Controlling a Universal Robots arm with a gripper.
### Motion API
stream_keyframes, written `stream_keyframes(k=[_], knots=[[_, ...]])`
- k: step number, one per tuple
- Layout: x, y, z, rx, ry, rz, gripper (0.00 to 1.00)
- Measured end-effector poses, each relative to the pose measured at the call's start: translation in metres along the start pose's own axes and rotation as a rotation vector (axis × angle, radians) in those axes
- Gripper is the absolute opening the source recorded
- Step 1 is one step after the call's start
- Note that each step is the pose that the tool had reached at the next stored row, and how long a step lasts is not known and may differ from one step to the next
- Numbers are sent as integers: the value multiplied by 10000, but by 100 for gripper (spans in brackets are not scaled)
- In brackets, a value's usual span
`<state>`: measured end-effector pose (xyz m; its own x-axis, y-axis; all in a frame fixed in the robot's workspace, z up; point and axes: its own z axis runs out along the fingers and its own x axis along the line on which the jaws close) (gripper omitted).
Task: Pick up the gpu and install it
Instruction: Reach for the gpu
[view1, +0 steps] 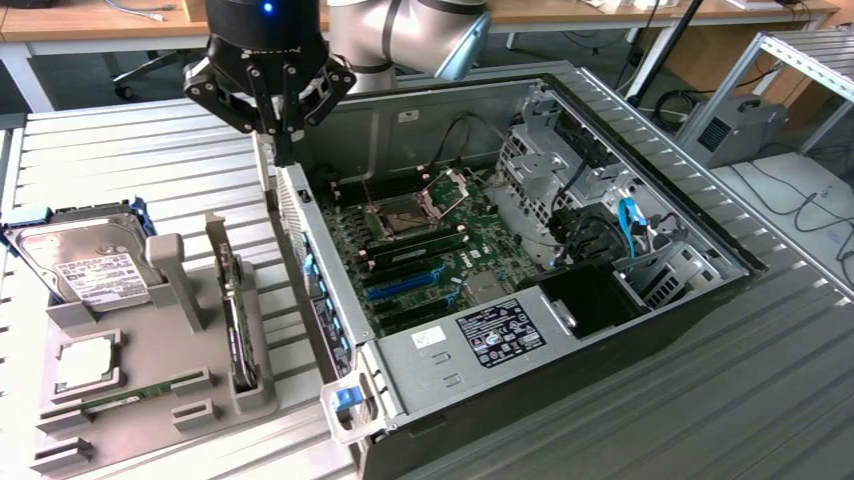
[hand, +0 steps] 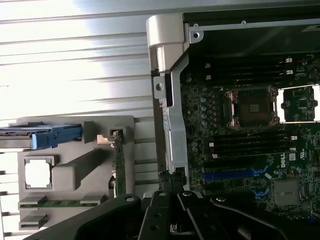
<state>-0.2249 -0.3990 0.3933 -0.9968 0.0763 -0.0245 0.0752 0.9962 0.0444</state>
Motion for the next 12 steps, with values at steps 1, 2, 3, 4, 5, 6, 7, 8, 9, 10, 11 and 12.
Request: stream_keyframes(k=[1, 2, 3, 4, 5, 6, 7, 8, 9, 10, 11, 12], knots=[[4, 0, 0, 0, 0, -1, 11], [13, -1, 0, 0, 0, 0, 11], [20, -1, -1, 0, 0, -1, 11], [28, -2, -1, 1, 0, 0, 11], [37, -3, -1, 0, 0, 0, 11], [47, -3, -2, 0, 0, -1, 11], [57, -4, -2, 1, 1, -1, 11], [65, -5, -2, 0, 0, -1, 11], [71, -5, -2, 0, 0, -1, 11], [78, -6, -2, 0, 0, -1, 11], [82, -6, -2, 0, 0, -1, 11], [87, -6, -3, 0, 1, -1, 11]])
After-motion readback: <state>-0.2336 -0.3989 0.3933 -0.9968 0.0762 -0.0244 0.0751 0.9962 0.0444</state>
